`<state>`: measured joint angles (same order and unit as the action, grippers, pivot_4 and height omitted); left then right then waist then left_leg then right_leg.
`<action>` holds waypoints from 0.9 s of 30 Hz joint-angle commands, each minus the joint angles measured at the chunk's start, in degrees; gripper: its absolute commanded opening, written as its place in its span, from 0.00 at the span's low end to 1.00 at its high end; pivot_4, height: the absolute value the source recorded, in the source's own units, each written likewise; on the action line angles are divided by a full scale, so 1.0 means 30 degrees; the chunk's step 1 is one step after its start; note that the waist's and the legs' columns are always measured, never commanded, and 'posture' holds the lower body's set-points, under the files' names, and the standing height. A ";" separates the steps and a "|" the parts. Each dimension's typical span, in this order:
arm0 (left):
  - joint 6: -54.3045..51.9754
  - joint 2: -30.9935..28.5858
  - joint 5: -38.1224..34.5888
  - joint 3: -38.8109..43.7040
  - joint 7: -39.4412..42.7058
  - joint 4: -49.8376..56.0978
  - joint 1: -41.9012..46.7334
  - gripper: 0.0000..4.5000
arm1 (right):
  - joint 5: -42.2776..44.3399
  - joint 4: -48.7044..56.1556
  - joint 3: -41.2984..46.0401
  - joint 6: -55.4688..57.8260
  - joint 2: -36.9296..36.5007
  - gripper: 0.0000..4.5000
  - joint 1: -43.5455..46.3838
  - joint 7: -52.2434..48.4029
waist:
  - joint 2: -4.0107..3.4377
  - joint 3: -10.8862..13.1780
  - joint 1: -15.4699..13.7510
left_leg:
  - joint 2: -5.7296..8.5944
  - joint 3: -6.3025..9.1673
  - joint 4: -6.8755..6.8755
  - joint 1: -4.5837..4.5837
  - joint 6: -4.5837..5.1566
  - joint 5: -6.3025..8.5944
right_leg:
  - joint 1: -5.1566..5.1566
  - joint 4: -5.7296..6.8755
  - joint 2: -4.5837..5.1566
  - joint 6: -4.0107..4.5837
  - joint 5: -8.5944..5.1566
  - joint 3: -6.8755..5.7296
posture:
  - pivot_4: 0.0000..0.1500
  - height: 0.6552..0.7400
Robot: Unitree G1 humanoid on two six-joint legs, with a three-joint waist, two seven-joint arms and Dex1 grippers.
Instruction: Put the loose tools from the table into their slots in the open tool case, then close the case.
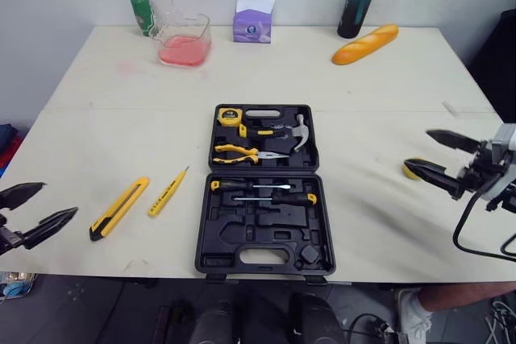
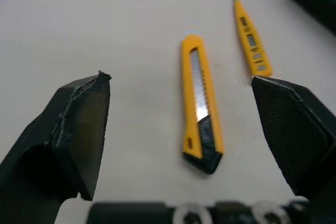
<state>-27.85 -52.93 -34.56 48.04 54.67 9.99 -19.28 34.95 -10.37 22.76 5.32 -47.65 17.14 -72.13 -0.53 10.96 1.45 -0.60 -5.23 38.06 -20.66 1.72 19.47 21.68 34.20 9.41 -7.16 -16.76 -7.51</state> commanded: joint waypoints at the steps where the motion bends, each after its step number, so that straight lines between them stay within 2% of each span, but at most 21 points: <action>1: -0.2538 -0.0260 -0.1082 -0.0398 -0.1011 0.1962 0.0224 1.00 | 0.1065 0.2469 -0.0161 0.0432 0.0651 0.98 -0.0505 -0.0168 | -0.0001 0.0000 -0.0031 | -0.0004 0.0002 -0.0001 -0.0001 -0.0008 0.0005 | -0.0001 -0.0002 -0.0008 0.0005 -0.0003 0.0000 | 1.00 1.00; 4: -0.7413 -0.0213 -0.2550 -0.1596 -0.4374 0.3961 0.1553 1.00 | 0.0415 0.3144 -0.1045 -0.1014 0.1923 0.98 -0.0648 -0.0351 | 0.0013 0.0002 -0.0087 | -0.0002 -0.0001 0.0002 -0.0015 -0.0003 0.0006 | -0.0006 -0.0024 -0.0014 0.0003 -0.0002 0.0003 | 1.00 1.00; 10: -0.9931 0.0262 -0.2876 -0.4886 -0.7235 0.6218 0.4520 1.00 | 0.0632 0.3326 -0.2166 -0.1942 0.2743 0.98 -0.0620 -0.2253 | 0.0013 0.0007 -0.0162 | 0.0021 -0.0009 0.0012 -0.0008 0.0010 -0.0002 | -0.0012 -0.0020 -0.0137 -0.0003 0.0002 0.0021 | 1.00 1.00; 17: -1.0211 0.1284 -0.0651 -0.9377 -0.9747 0.6362 0.6608 1.00 | 0.0823 0.4824 -0.3257 -0.1720 0.3534 0.98 -0.1560 -0.2433 | 0.0013 0.0007 -0.0272 | -0.0056 -0.0025 0.0014 0.0015 -0.0054 -0.0007 | -0.0009 -0.0019 -0.0278 0.0008 0.0000 0.0053 | 1.00 1.00; 27: -0.9653 0.2965 0.1028 -1.0671 -1.1021 0.4772 0.7389 1.00 | 0.0758 0.6904 -0.3996 -0.0333 0.3563 0.98 -0.1423 -0.0821 | 0.0021 0.0010 -0.0489 | -0.0061 -0.0042 0.0042 0.0020 -0.0057 -0.0008 | -0.0002 0.0003 -0.0277 0.0015 0.0000 0.0083 | 1.00 1.00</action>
<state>-57.92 -44.48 -32.44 16.30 21.93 23.81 2.13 36.03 7.57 10.48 3.77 -36.95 12.43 -75.68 -0.47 10.99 -0.02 -0.78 -5.35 38.19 -20.60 1.55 19.45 21.67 34.20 8.58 -7.12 -16.76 -7.26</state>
